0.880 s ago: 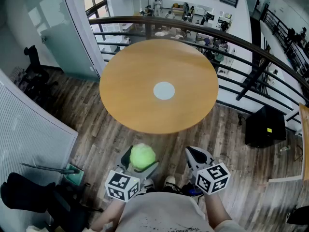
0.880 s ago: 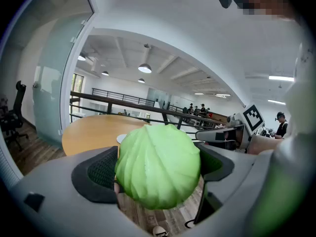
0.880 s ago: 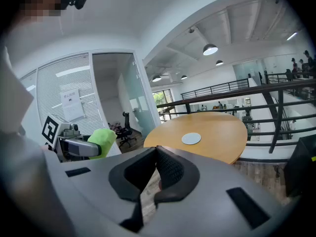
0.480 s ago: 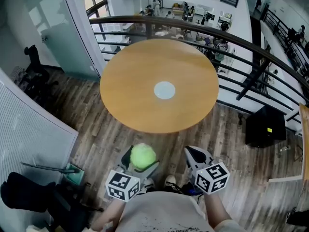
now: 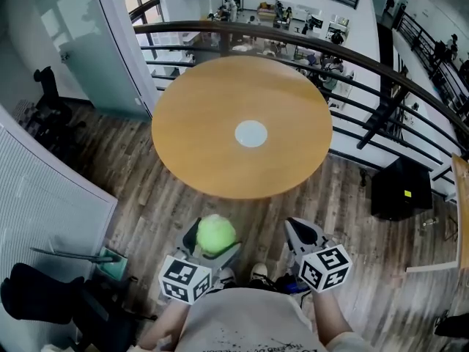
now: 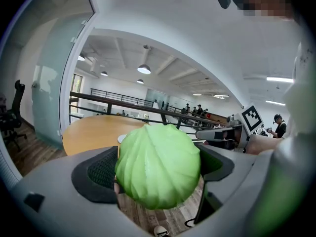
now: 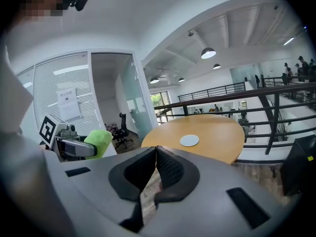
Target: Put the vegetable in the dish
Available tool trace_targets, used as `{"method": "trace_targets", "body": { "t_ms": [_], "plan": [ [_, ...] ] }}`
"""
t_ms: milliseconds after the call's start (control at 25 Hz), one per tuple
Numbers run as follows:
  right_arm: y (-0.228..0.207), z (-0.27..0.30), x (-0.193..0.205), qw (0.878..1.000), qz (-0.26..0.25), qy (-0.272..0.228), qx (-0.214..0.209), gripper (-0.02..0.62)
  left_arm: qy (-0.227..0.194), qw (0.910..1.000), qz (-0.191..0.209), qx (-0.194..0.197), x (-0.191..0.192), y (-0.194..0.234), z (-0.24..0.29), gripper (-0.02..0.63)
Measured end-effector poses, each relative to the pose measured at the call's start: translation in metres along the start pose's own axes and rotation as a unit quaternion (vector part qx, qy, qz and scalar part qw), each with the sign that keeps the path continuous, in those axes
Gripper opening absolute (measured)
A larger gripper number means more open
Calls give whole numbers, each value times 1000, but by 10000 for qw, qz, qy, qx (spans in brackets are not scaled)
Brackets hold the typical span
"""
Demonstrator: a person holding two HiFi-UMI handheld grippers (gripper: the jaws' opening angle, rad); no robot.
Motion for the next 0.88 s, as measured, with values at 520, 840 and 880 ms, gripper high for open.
{"method": "trace_targets", "body": {
  "t_ms": [520, 840, 880],
  "plan": [
    [35, 19, 5, 9995, -24, -25, 320, 25, -3, 9996, 30, 267, 2, 43, -29, 488],
    [28, 32, 10, 9991, 41, 15, 419, 25, 46, 9994, 31, 353, 3, 56, -19, 488],
    [25, 35, 9, 9991, 53, 10, 425, 25, 52, 9993, 24, 357, 2, 58, -14, 488]
  ]
}}
Point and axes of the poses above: the fingertips, and each gripper's own axes: z forward along the fingers, y to its left, x out of its underside, the point moved 3 cm from there along -z, backward along the fingers, and after that the axes turned 5 degrees about -y, right-handed, at the moved point
